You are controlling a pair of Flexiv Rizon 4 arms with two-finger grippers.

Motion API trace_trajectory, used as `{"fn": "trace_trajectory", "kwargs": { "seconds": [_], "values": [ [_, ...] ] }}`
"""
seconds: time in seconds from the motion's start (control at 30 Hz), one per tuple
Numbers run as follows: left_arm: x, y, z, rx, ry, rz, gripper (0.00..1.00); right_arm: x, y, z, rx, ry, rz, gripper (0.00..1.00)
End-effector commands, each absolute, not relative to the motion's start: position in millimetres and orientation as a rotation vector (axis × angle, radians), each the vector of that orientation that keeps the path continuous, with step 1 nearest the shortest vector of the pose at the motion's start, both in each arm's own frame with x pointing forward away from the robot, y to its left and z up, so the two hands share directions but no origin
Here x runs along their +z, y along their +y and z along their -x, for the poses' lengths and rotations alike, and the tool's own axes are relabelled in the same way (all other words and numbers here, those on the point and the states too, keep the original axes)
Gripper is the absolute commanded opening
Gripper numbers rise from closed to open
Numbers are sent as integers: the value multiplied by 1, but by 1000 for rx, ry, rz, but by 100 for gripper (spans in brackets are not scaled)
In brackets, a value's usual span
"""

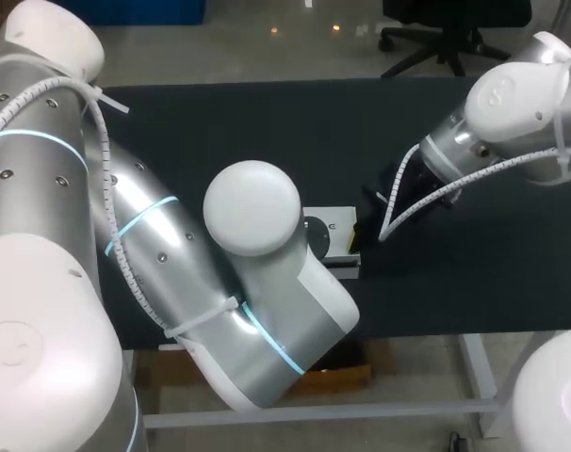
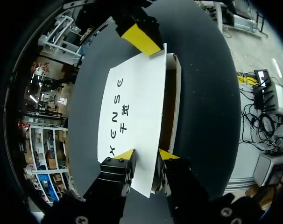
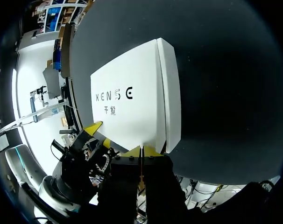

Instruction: Assemble the packaging by folding the flat box into shape, placing the metal phone stand inside, and closing the box properly

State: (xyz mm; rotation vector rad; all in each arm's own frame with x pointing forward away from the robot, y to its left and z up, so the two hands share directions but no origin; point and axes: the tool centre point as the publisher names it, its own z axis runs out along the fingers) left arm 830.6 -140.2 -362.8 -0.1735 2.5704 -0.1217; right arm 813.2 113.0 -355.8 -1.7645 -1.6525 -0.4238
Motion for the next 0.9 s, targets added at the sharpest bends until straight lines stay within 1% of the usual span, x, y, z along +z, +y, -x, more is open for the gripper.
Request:
{"fn": "trace_trajectory", "kwargs": {
  "seconds": [0.03,0.4,0.9],
  "values": [
    [-365,-140,-829,-124,2568,175,29,-359,113,-815,-419,-1648,1761,0],
    [-361,-135,-825,-140,2564,171,30,-362,114,-814,-420,-1643,1761,0],
    [-350,-129,-822,-169,2543,166,36,-361,117,-815,-425,-1644,1757,0]
  ]
}}
